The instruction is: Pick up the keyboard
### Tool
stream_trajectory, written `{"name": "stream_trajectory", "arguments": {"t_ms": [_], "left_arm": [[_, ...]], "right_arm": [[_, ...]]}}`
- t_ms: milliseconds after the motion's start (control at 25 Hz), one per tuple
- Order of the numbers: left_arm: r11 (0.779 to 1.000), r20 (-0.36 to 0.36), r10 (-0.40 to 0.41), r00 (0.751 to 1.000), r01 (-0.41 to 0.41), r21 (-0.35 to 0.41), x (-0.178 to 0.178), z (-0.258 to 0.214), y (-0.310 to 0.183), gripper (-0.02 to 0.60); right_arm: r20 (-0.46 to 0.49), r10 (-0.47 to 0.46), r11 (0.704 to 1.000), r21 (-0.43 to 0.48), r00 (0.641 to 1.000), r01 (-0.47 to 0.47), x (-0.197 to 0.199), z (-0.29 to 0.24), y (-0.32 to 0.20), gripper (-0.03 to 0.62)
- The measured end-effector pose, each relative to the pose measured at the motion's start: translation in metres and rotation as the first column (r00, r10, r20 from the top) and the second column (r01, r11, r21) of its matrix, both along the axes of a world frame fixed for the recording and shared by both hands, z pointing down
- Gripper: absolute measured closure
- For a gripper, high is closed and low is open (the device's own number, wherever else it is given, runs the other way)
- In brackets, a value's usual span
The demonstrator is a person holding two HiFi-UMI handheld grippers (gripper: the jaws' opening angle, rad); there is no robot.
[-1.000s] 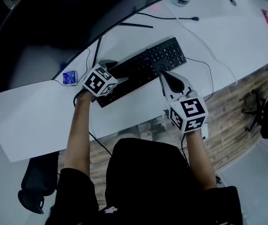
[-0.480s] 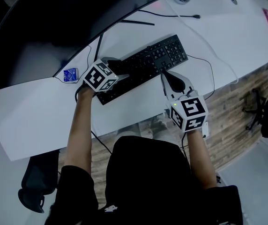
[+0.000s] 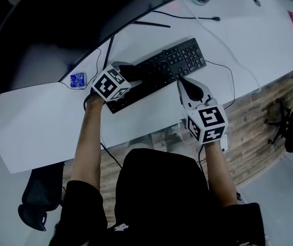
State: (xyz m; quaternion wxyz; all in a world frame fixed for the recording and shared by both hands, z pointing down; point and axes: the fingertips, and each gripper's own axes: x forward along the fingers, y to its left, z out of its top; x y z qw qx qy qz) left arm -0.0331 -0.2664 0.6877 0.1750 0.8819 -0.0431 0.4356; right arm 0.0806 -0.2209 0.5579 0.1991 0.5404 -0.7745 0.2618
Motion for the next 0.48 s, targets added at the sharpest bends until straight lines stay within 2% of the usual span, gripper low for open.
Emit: {"name": "stream_trajectory", "arguments": {"t_ms": [240,480], "left_arm": [[0.995,0.024,-0.002,1.000,0.000,0.098,0.000,-0.009,0.003,0.302],[0.974,0.059,-0.011,0.998,-0.002,0.225,0.002,-0.021,0.010,0.302]], "right_arm": [[-0.008,-0.018,1.000,0.012,1.000,0.018,-0.003,-0.005,0.001,0.589],[-0.005,-0.038,0.999,0.025,0.999,0.038,-0.003,-0.011,0.004,0.589]]}}
